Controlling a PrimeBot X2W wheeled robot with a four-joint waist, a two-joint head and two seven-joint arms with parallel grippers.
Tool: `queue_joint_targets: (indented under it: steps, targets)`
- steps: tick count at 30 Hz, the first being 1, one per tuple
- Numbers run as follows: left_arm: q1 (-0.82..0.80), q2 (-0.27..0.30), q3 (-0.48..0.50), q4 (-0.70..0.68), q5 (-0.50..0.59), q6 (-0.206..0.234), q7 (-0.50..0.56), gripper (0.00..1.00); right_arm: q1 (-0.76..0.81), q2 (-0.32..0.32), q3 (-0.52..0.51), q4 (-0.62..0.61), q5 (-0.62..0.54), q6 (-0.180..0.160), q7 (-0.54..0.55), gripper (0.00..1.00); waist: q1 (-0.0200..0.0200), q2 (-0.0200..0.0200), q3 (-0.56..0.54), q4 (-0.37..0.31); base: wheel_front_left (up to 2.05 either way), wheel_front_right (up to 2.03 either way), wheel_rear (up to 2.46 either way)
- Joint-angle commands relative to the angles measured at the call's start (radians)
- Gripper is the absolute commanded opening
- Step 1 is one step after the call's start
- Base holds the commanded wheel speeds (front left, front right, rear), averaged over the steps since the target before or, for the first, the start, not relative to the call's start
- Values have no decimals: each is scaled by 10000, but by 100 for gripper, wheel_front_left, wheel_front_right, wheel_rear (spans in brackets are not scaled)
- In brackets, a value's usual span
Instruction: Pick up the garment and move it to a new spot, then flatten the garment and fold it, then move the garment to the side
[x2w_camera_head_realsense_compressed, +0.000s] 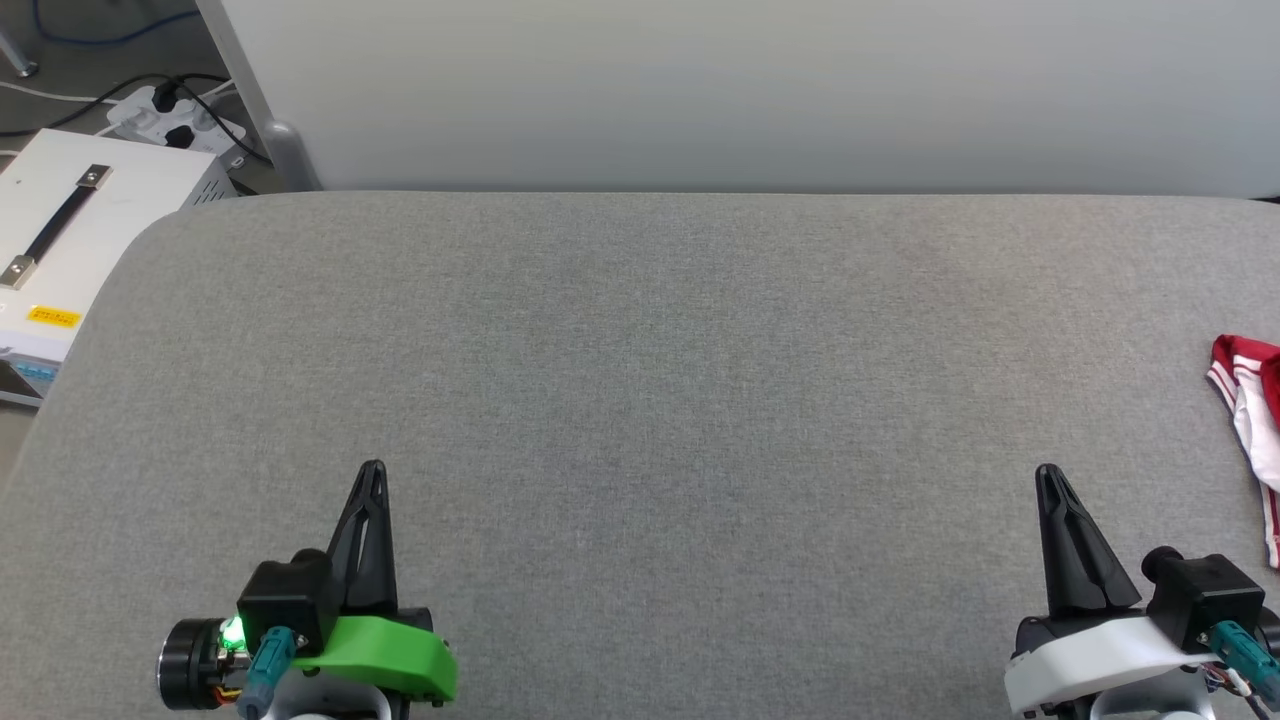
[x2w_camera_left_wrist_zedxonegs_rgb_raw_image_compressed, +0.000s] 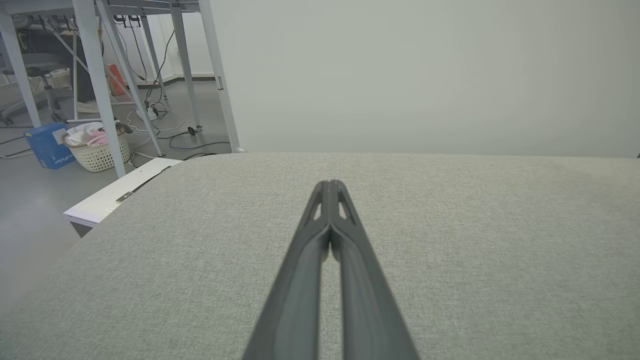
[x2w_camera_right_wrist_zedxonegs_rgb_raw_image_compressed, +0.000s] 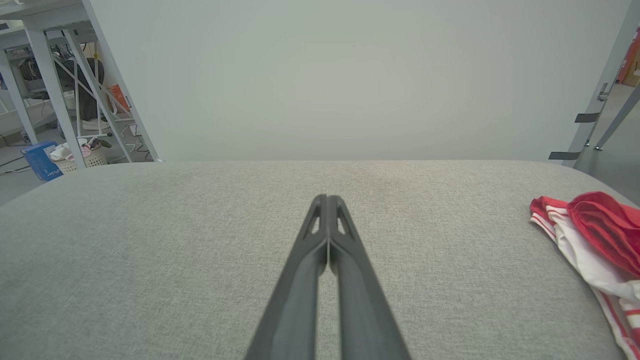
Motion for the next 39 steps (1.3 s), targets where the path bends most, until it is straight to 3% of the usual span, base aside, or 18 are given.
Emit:
queue_joint_targets:
  steps: [1,39]
  targets:
    - [-11,-5,1,-33,45,24,69,0,-38,-2,12,-27,-83,0,57,0,1,0,-6,-3,0,0,0]
    - [-73,-27,17,-251,260,144,834,0,-221,1,88,-161,-494,-3,824,0,1,0,-176,-77,0,0,0]
